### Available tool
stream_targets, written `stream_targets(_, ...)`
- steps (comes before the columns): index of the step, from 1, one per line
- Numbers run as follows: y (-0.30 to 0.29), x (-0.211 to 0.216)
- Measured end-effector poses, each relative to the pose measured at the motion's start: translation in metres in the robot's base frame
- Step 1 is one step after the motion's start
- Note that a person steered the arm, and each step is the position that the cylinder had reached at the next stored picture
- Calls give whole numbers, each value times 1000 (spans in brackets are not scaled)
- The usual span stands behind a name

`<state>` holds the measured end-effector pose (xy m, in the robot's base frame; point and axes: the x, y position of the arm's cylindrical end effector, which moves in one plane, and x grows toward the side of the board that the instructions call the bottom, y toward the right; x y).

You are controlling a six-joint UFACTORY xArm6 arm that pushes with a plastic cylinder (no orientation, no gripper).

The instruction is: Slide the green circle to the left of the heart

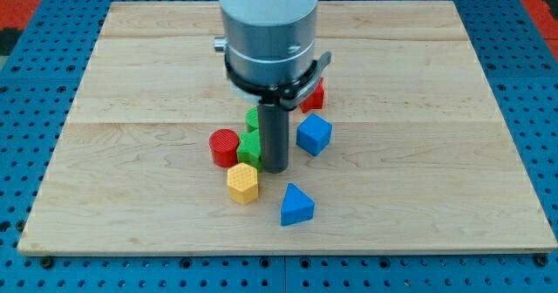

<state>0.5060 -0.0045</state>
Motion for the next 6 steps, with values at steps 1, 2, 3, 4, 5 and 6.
stream_targets(1, -9, -18)
stream_targets(2, -37, -30)
stream_targets(3, -43, -40)
stream_targets(4, -25, -54)
stream_targets(5, -35, -82)
stream_targets(6, -51, -108)
